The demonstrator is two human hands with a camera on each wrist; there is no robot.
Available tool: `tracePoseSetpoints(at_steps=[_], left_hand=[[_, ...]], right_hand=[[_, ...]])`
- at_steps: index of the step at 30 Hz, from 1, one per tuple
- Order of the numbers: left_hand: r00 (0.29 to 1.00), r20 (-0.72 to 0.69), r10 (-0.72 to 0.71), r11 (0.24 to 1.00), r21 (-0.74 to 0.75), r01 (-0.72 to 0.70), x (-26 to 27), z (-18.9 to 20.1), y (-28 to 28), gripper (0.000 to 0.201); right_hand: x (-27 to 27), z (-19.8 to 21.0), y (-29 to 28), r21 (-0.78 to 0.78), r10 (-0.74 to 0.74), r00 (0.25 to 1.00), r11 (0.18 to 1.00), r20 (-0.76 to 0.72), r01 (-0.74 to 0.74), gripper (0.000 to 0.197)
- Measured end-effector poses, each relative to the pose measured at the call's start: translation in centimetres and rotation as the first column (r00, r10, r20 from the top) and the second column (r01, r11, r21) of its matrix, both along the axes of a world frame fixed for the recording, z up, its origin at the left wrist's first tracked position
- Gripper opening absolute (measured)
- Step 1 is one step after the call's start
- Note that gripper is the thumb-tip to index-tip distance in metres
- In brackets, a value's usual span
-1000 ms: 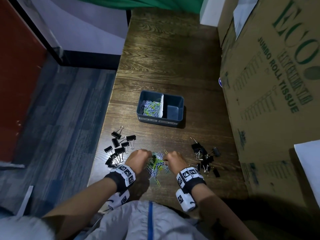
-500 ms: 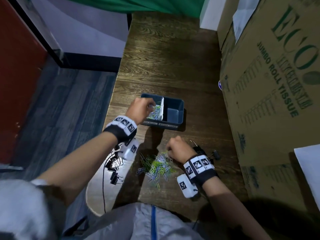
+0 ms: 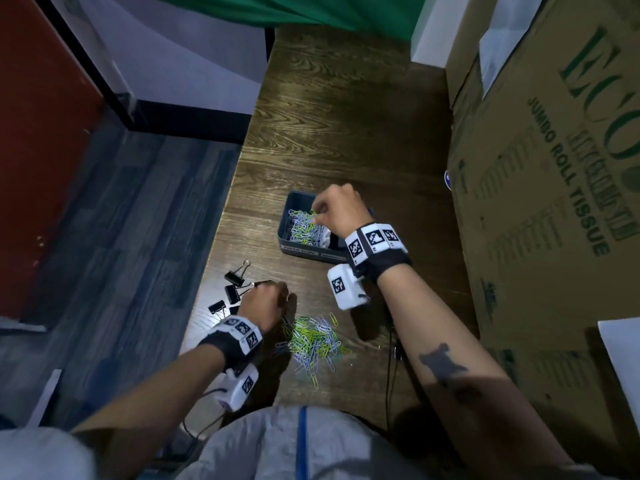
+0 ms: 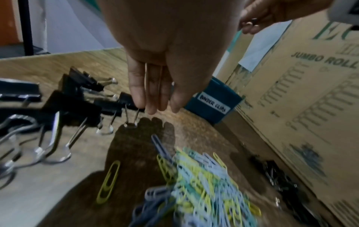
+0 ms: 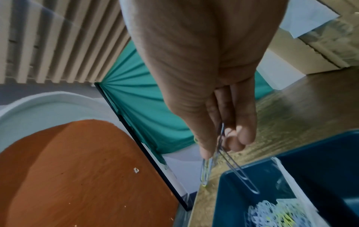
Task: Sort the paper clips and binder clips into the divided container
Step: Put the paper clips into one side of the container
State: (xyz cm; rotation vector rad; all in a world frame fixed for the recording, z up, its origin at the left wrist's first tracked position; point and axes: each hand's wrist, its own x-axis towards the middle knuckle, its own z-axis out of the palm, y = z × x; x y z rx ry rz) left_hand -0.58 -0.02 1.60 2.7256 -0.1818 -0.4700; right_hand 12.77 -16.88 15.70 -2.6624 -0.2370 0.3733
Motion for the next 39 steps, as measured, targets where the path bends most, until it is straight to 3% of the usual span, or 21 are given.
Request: tracePoseSetpoints(at_steps=[3, 6, 8, 9, 12, 15, 17, 21, 24, 27, 32, 39], left_hand=[[0.997, -0.044, -0.063, 0.996, 0.067, 0.066, -2.0, -1.5, -0.4, 0.024], [0.993, -0.086, -0.083, 0.993, 0.078, 0.089, -3.1, -2.3, -0.8, 0.037], [0.986, -0.139, -0.094, 0.993, 0.062, 0.104, -3.7, -2.6, -1.1, 0.044], [0.981, -0.159, -0.113, 0.991, 0.056, 0.123, -4.1, -2.6, -1.3, 0.048], [0.956, -0.183, -0.229, 0.970, 0.042, 0.240, -5.4, -3.0, -1.7, 0.066], [0.917, -0.214, -0.338, 0.933, 0.050, 0.356, -6.4, -3.4, -2.1, 0.090], [0.903, -0.203, -0.378, 0.911, 0.090, 0.402, -6.9, -3.6, -2.5, 0.093], [0.905, -0.174, -0.389, 0.902, 0.126, 0.412, -7.3, -3.6, -3.3, 0.070], [0.909, -0.171, -0.381, 0.912, 0.091, 0.399, -6.8, -3.7, -3.0, 0.050], [0.928, -0.142, -0.344, 0.937, 0.004, 0.348, -6.6, -3.5, -2.4, 0.044], [0.955, -0.107, -0.276, 0.960, -0.088, 0.267, -6.4, -2.8, -1.4, 0.027], [0.982, -0.051, -0.182, 0.968, -0.184, 0.170, -5.2, -1.6, -0.2, 0.008]], right_hand=[[-1.4, -2.4, -0.1, -0.004, -0.009, 1.000, 1.000, -0.028, 0.009, 0.053], [-5.4, -6.9, -0.5, -0.012, 0.001, 0.998, 1.000, -0.058, -0.001, 0.045], [-8.7, -10.4, -1.0, -0.103, -0.027, 0.974, 0.995, -0.223, 0.004, 0.038], [-10.4, -12.1, -1.4, -0.157, -0.057, 0.946, 0.988, -0.319, 0.007, 0.043], [-14.8, -15.7, -3.3, -0.201, -0.054, 0.860, 0.978, -0.508, -0.057, 0.088], [-18.0, -16.7, -4.3, -0.197, 0.037, 0.874, 0.969, -0.484, -0.150, 0.107], [-19.5, -16.5, -3.8, -0.233, 0.085, 0.892, 0.950, -0.443, -0.206, 0.111], [-20.9, -16.2, -2.5, -0.207, 0.082, 0.897, 0.960, -0.434, -0.188, 0.097], [-21.1, -16.6, -2.4, -0.199, 0.055, 0.937, 0.971, -0.345, -0.130, 0.074], [-20.9, -16.9, -2.9, -0.148, -0.001, 0.953, 0.988, -0.303, -0.046, 0.056], [-20.1, -16.9, -3.6, -0.122, -0.044, 0.965, 0.992, -0.259, 0.012, 0.046], [-19.3, -17.2, -4.9, -0.111, -0.130, 0.934, 0.989, -0.333, 0.098, 0.034]])
